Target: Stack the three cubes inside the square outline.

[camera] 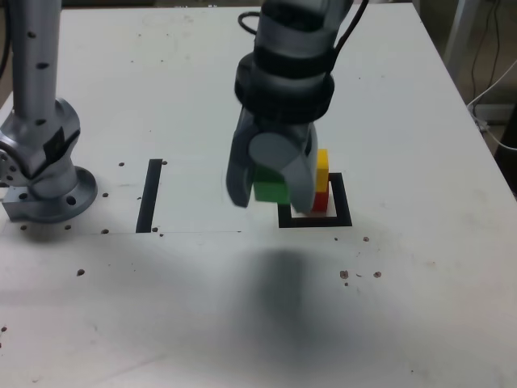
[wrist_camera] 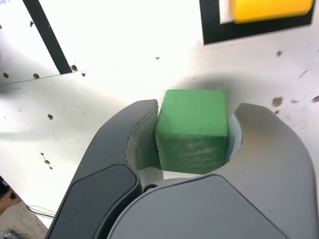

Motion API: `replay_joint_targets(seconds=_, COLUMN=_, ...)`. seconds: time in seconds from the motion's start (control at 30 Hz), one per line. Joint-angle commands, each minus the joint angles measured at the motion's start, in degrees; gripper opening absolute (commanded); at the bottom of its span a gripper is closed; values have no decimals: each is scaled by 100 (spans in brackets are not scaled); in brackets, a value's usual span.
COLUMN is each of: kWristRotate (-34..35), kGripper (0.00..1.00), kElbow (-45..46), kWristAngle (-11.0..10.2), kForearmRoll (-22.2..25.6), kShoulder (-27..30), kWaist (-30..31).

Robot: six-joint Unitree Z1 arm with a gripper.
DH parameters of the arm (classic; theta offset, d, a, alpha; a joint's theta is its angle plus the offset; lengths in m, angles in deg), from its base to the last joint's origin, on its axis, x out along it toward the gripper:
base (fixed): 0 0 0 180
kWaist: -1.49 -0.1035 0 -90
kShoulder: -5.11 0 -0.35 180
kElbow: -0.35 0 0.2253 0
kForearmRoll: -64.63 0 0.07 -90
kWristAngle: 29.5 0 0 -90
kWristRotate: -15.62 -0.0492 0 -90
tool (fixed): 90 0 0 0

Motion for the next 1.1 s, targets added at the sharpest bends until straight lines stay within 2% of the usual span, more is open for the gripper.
replay_joint_targets(seconds=0.0, kWristRotate=-32, kGripper=29, kElbow=-125, kWristAngle=-34, kForearmRoll=98, kShoulder=45, kWaist=-144)
replay_joint_targets(seconds=0.4, kWristRotate=-227, kGripper=29, kElbow=-882, kWristAngle=-159, kForearmRoll=545, kShoulder=-149, kWaist=-798)
replay_joint_targets(seconds=1.07, kWristRotate=-549, kGripper=29, kElbow=-1201, kWristAngle=18, kForearmRoll=577, kShoulder=-665, kWaist=-1270)
